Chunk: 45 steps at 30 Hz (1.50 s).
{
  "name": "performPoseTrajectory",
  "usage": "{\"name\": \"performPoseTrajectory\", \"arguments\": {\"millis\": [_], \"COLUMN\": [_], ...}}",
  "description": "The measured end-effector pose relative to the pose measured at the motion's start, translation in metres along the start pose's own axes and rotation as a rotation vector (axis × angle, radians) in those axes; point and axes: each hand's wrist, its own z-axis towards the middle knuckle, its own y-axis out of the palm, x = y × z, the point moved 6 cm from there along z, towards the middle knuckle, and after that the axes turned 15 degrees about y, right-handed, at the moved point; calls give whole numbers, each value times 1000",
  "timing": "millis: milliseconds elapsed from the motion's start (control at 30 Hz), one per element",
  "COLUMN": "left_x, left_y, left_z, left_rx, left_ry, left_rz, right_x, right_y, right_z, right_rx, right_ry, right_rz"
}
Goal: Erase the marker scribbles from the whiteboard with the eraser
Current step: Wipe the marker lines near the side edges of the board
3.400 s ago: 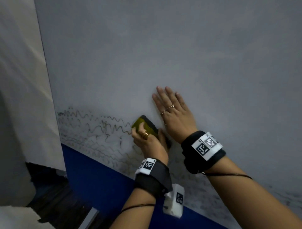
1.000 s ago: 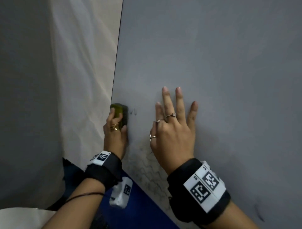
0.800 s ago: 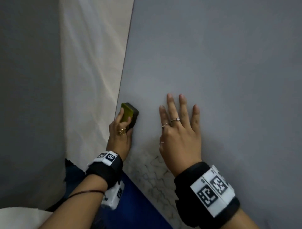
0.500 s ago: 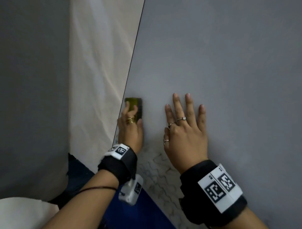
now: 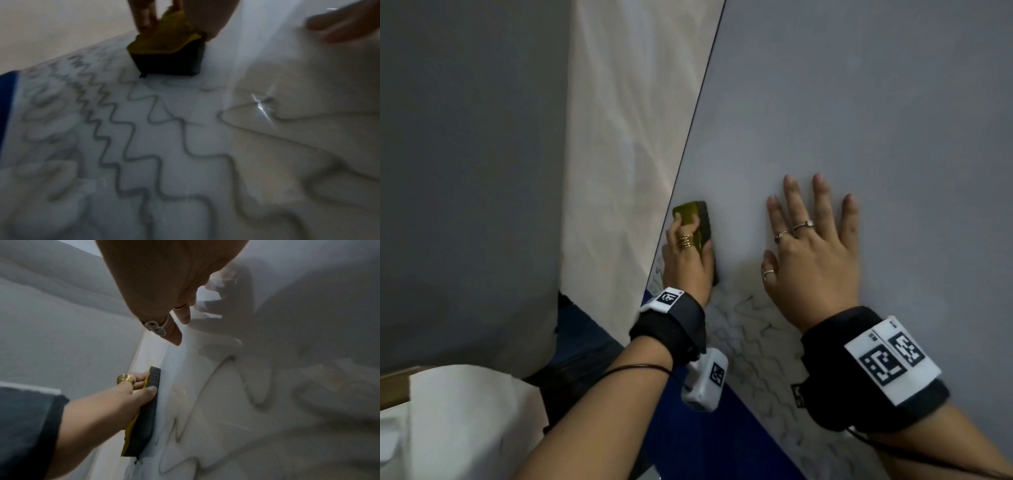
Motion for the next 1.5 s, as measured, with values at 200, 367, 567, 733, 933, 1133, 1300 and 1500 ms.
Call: {"name": "performPoseTrajectory", "arguments": {"millis": [200, 367, 567, 733, 933, 1133, 1300, 1500], "left_x": [-88, -33, -64, -10, -27, 66, 69, 130], "left_y": [11, 10, 10, 13, 13, 21, 13, 25], "left_z": [-23, -26, -26, -48, -55, -96, -99, -131], "left_rx": [-50, -51, -30, -60, -8, -6, 11, -33], "left_ry": [-492, -74, -156, 24, -98, 223, 314, 516], "left_rz": [-47, -28, -22, -100, -170, -200, -173, -121], "right_x": [1, -3, -3, 11, 44, 52, 65, 96], "right_y": [5, 8, 7, -5, -28, -19, -38, -53], "right_z": [-1, -2, -4, -3, -14, -14, -16, -27], "right_rx": [36, 36, 23, 60, 129, 76, 70, 144], "right_ry": [-34, 2, -25, -126, -105, -97, -91, -74], "right_rz": [11, -31, 3, 163, 144, 171, 214, 128]}}
